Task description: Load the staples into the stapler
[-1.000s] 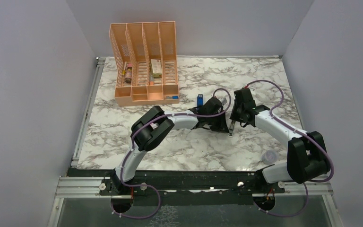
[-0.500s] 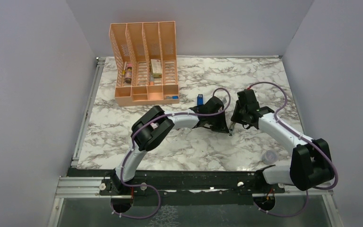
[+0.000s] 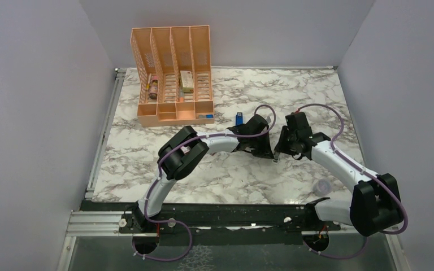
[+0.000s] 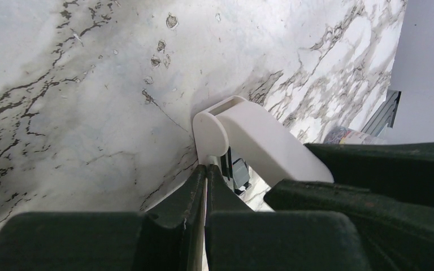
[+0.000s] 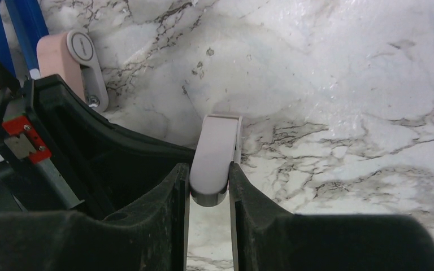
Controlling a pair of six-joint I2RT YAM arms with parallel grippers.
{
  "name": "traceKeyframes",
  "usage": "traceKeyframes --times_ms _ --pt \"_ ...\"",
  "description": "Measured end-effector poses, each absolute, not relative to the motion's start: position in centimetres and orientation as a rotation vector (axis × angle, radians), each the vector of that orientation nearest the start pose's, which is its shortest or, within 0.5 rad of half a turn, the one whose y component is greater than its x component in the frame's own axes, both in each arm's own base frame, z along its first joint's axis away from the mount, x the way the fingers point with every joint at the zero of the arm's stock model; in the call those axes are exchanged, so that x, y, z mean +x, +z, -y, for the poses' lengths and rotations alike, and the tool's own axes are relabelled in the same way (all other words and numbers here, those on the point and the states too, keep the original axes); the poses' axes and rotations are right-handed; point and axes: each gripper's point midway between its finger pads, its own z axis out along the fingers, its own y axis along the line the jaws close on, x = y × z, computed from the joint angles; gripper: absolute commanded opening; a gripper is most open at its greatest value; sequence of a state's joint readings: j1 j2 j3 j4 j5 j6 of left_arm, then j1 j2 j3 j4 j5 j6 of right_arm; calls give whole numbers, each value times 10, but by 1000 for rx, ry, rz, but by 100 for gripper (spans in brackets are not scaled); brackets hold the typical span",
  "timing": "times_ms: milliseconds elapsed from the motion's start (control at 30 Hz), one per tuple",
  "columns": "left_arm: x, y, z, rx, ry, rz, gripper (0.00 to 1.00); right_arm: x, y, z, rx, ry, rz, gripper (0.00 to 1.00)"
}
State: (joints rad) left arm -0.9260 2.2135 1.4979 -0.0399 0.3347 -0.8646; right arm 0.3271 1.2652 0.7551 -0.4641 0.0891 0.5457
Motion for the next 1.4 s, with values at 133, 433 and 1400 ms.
traceKeyframes --times_ms 133,433,1400 --pt "261 32 493 270 -1166 -2632 3 268 65 -105 300 260 -2561 20" --pt "262 32 493 267 -1167 -2631 3 251 50 -108 301 283 -2624 20" --pt "272 30 463 264 -958 -2599 8 249 30 -109 360 212 -2721 30"
